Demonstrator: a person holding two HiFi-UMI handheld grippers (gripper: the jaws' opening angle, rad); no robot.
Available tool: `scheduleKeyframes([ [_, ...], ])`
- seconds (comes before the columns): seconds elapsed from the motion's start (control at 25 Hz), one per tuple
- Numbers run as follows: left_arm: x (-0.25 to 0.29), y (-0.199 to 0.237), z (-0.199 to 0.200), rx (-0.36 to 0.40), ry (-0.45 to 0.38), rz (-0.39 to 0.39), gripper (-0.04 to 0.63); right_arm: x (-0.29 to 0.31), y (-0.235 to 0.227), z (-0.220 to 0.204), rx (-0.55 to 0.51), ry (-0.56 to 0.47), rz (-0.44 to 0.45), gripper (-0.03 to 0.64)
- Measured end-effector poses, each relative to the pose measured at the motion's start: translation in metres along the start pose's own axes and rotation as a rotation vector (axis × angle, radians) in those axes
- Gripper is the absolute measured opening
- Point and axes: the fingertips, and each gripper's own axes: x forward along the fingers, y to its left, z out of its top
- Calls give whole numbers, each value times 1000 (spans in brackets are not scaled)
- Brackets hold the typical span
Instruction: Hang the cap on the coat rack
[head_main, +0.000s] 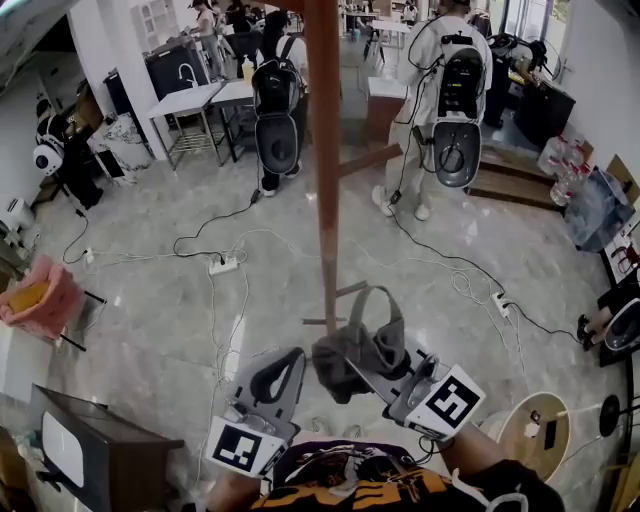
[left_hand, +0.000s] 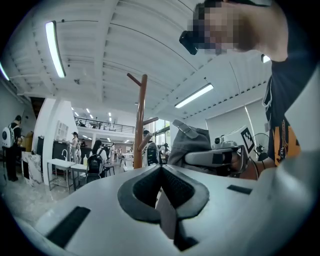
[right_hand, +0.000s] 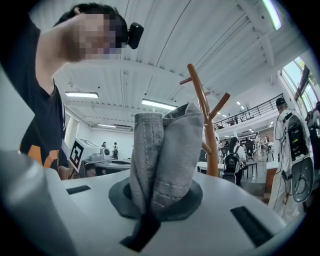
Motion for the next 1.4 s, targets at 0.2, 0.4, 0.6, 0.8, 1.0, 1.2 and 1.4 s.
scheduleKeyframes([
  [0.2,13,32,3,-2,-22,18,23,22,-11,0,-6,19,29,35],
  [0.4,20,60,-11,-20,-25,18,23,52,-12,-7,-18,28,65,35],
  [0.6,50,37,-11,-12,-24,58,24,21,-32,-6,1,-2,158,35],
  [0.8,77,36,-5,5,10,203,23,10,-58,-2,26,-35,322,35],
  [1.0,68,-7,22,13,5,361,23,-29,-51,28,64,-49,485,35],
  [1.2,64,-35,19,-1,2,496,23,-45,-55,26,71,-58,616,35],
  [1.4,44,-36,15,23,-4,544,24,-36,-39,19,65,-58,671,35],
])
